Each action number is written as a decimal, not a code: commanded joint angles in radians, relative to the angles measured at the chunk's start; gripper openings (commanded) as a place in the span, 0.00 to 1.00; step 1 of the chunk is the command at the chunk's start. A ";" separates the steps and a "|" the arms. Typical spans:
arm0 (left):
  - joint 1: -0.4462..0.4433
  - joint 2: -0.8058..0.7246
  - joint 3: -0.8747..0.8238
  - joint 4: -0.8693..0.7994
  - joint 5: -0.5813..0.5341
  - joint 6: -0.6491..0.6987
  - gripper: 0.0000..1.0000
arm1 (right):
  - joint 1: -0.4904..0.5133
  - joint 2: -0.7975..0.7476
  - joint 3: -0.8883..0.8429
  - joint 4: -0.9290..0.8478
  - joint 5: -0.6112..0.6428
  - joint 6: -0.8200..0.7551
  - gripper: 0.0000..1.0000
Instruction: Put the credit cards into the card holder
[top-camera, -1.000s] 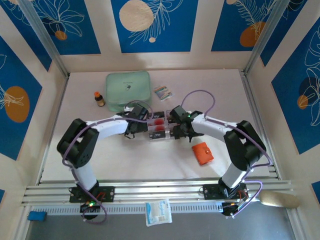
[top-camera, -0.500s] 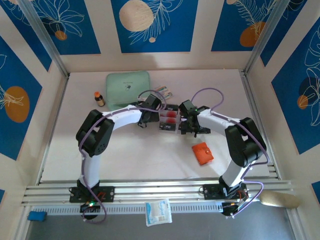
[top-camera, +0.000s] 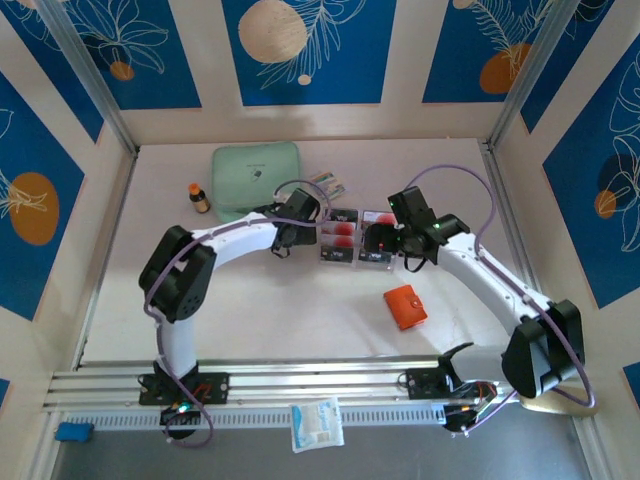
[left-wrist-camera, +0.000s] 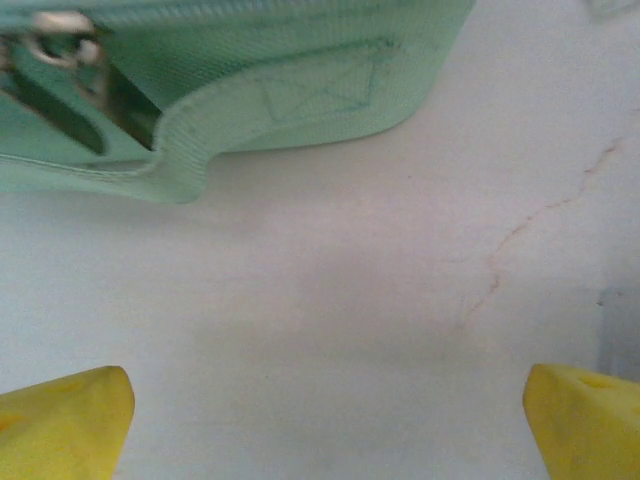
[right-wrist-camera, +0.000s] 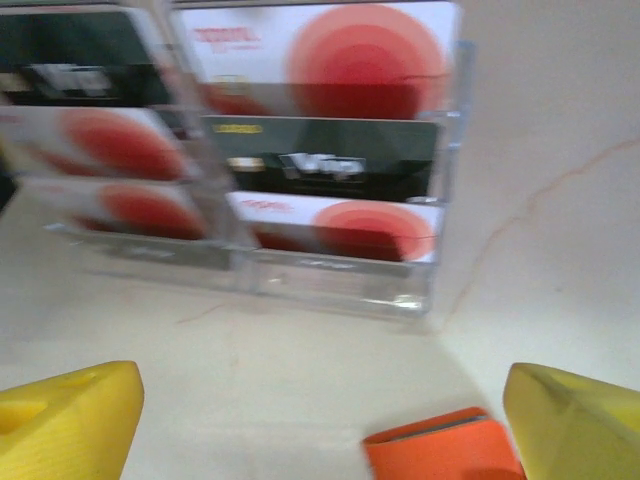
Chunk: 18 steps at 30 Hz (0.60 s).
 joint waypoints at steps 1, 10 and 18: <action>0.021 -0.110 -0.047 -0.011 -0.029 0.031 1.00 | 0.012 -0.035 -0.025 0.057 -0.213 0.029 0.91; 0.088 -0.428 -0.293 0.026 0.026 -0.004 1.00 | 0.185 0.057 -0.125 0.341 -0.289 0.158 0.90; 0.126 -0.621 -0.475 0.039 0.064 -0.092 1.00 | 0.320 0.288 -0.029 0.423 -0.223 0.164 0.89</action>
